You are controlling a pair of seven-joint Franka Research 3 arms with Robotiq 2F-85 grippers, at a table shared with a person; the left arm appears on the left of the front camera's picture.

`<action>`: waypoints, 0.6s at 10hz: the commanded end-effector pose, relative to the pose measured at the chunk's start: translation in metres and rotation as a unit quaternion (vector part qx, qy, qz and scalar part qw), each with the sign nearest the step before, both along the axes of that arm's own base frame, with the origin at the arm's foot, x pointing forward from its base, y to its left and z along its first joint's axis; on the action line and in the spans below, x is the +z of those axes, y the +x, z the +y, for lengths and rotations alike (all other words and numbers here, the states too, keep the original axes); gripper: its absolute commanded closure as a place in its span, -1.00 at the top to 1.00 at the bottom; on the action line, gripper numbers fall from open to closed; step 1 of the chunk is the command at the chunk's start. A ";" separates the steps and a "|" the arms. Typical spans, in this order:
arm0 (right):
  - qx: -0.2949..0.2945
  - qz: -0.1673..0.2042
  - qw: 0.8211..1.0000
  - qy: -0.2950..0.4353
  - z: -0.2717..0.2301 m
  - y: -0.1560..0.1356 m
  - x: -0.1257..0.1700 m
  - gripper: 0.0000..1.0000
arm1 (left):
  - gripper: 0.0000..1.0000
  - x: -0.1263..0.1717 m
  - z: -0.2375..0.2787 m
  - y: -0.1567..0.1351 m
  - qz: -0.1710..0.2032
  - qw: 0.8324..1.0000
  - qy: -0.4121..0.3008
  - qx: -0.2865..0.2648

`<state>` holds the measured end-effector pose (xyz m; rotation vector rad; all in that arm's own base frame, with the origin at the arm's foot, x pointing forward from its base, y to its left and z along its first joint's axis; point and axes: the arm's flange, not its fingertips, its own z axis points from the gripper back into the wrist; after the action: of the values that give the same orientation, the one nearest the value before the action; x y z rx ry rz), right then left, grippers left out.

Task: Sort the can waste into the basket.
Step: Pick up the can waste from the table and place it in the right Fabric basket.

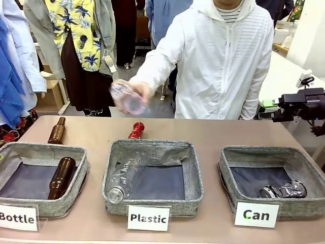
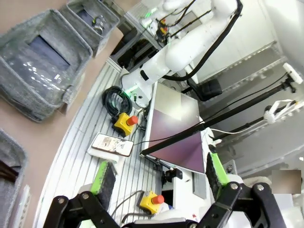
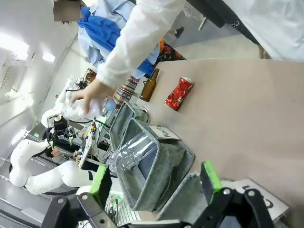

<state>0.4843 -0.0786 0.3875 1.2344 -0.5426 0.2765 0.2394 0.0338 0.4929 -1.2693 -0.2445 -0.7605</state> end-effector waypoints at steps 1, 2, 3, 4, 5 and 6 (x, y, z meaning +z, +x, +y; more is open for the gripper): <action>0.007 -0.011 1.000 0.000 -0.002 -0.001 0.003 1.00 | 1.00 0.029 -0.019 0.003 -0.025 0.997 0.066 0.016; 0.007 -0.011 1.000 0.000 -0.002 -0.001 0.003 1.00 | 1.00 0.039 -0.029 0.030 -0.014 0.995 0.094 0.031; 0.007 -0.011 1.000 0.000 -0.002 -0.001 0.003 1.00 | 1.00 0.045 -0.037 0.070 0.005 0.989 0.134 0.059; 0.007 -0.011 1.000 0.000 -0.002 -0.001 0.003 1.00 | 1.00 0.041 -0.042 0.110 0.020 0.984 0.157 0.076; 0.007 -0.011 1.000 0.000 -0.002 -0.001 0.003 1.00 | 1.00 0.028 -0.045 0.153 0.032 0.957 0.229 0.177; 0.007 -0.011 1.000 0.000 -0.002 -0.001 0.003 1.00 | 1.00 0.015 -0.047 0.183 0.024 0.917 0.292 0.270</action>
<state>0.4843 -0.0793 0.3881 1.2348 -0.5440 0.2768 0.3623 -0.0127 0.5281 -0.8491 -0.2541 -0.5582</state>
